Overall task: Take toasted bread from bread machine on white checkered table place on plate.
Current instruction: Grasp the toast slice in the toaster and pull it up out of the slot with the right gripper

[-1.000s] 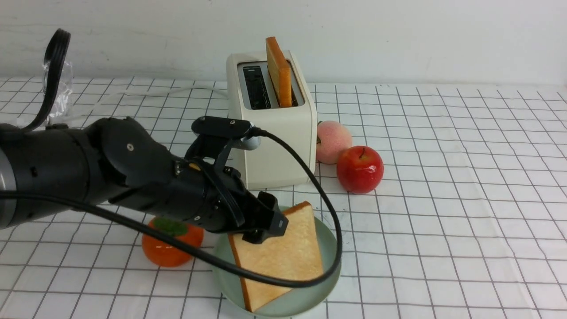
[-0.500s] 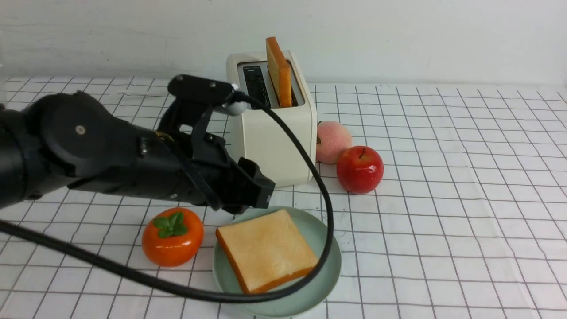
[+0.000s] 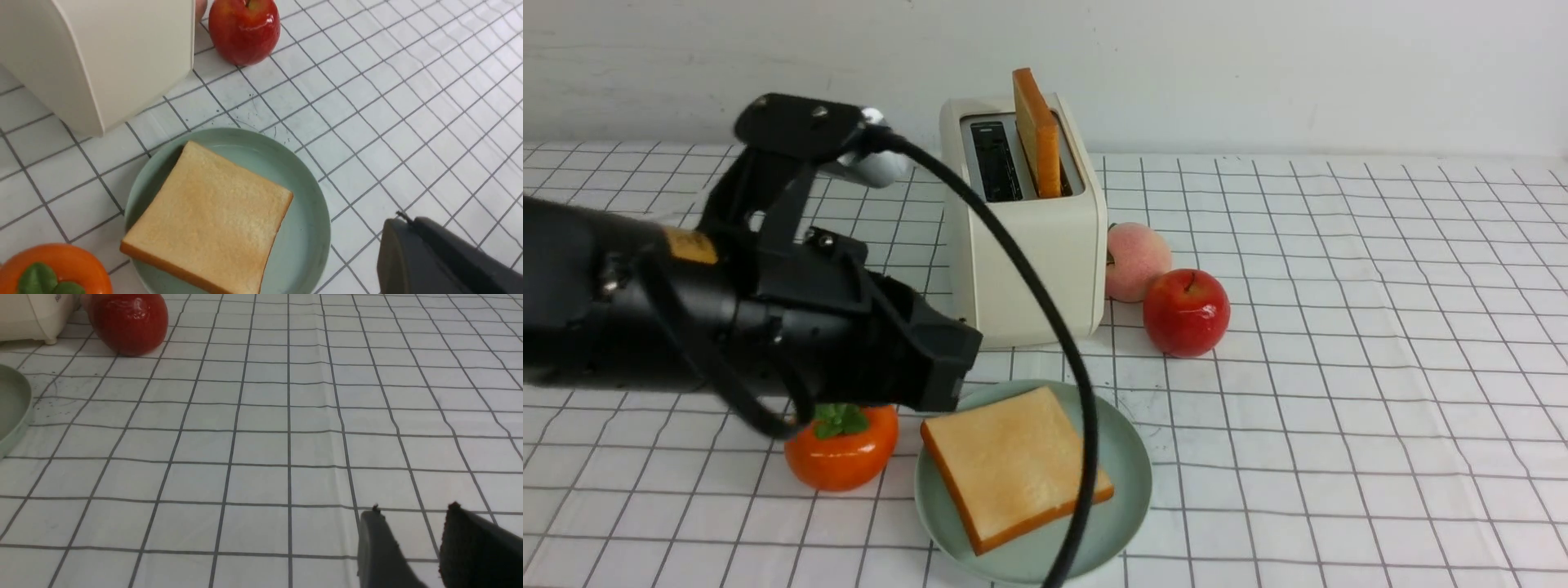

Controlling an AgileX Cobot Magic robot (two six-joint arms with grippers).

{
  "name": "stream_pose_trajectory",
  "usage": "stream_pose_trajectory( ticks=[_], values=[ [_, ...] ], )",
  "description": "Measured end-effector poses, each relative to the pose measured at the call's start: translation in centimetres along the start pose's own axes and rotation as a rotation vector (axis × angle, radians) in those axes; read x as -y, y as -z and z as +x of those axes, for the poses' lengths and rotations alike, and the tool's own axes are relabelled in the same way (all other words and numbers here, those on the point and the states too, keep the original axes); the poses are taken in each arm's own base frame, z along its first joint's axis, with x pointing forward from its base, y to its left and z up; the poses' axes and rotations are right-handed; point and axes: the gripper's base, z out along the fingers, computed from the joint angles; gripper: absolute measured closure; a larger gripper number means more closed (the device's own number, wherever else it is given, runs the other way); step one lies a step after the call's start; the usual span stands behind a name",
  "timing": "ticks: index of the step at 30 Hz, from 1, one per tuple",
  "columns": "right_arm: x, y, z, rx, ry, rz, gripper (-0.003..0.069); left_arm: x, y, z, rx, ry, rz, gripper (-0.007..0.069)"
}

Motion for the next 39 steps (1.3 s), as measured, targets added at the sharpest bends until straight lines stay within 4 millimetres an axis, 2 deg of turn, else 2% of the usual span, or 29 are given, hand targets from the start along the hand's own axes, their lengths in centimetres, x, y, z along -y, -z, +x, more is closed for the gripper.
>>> stream_pose_trajectory(
  ticks=[6,7,8,10,16,17,21,23,24,28,33,37,39],
  values=[
    [0.0,0.0,0.0,0.000,0.000,0.000,0.0419,0.7,5.4,1.5,0.263,-0.019,-0.063,0.0638],
    [0.0,0.0,0.0,0.000,0.000,0.000,0.0419,0.6,5.4,1.7,0.258,-0.018,-0.064,0.0638],
    [0.0,0.0,0.0,0.000,0.000,0.000,0.0419,0.8,6.7,2.2,0.321,-0.017,-0.071,0.0638],
    [0.0,0.0,0.0,0.000,0.000,0.000,0.0419,0.9,8.1,3.4,0.396,-0.010,-0.085,0.0638],
    [0.0,0.0,0.0,0.000,0.000,0.000,0.0419,0.8,10.0,6.8,0.496,-0.010,-0.109,0.0638],
    [0.0,0.0,0.0,0.000,0.000,0.000,0.0419,0.9,10.6,8.0,0.522,-0.012,-0.107,0.0638],
    [-0.1,0.0,-0.1,0.008,-0.019,-0.006,0.0419,1.0,11.6,10.1,0.567,-0.021,-0.100,0.0638],
    [-0.2,0.0,-0.2,0.024,-0.088,-0.026,0.0419,1.0,11.9,10.6,0.585,-0.025,-0.097,0.0638],
    [-0.4,-0.1,-0.5,0.069,-0.198,-0.057,0.0419,1.1,12.2,11.0,0.603,-0.029,-0.094,0.0638],
    [-0.6,0.2,-1.9,0.216,-0.436,-0.114,0.0419,1.1,12.4,11.0,0.615,-0.030,-0.094,0.0638],
    [-0.3,0.4,-2.9,0.325,-0.604,-0.141,0.0419,1.1,12.4,11.0,0.615,-0.029,-0.094,0.0638],
    [-0.6,0.8,-3.5,0.293,-0.644,-0.170,0.0421,1.1,12.4,11.0,0.615,-0.029,-0.094,0.0638],
    [-1.3,1.5,-5.3,0.208,-0.611,-0.204,0.0440,1.1,12.4,11.0,0.615,-0.029,-0.094,0.0638]
  ],
)
